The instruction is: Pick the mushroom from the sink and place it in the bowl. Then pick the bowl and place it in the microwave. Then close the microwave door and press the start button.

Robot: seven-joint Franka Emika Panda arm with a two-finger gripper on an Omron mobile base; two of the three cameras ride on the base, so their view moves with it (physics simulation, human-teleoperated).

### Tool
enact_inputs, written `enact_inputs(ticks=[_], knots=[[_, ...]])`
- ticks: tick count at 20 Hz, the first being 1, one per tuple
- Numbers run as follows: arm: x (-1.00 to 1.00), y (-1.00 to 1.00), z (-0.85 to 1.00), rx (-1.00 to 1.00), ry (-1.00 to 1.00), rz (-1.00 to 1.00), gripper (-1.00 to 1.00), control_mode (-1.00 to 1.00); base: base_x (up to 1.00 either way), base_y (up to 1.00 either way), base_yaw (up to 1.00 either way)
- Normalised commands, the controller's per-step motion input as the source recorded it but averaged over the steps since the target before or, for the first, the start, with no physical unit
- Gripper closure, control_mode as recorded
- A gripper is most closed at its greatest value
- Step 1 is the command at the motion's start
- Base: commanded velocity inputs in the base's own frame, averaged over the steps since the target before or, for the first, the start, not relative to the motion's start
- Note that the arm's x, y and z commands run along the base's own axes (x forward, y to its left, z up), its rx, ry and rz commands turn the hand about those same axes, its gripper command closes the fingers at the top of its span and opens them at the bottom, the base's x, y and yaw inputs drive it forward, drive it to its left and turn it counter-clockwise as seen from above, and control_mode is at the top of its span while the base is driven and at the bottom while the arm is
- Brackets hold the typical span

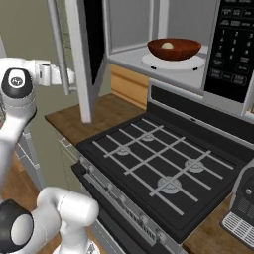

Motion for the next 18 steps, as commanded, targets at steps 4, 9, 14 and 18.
enact_inputs(ticks=[4, 9, 14, 18], knots=[[0.52, -1.0, 0.0, 0.25, 0.0, 0.13, -1.0, -1.0, 0.0, 0.0, 0.0], [0.78, -0.93, 0.0, 0.21, -0.03, 0.17, -1.0, -1.0, 0.0, 0.0, 0.0], [0.83, -0.74, 0.0, 0.15, -0.05, 0.16, -1.0, -1.0, 0.0, 0.0, 0.0], [0.76, -0.6, 0.0, 0.11, -0.01, 0.13, -1.0, -1.0, 0.0, 0.0, 0.0]])
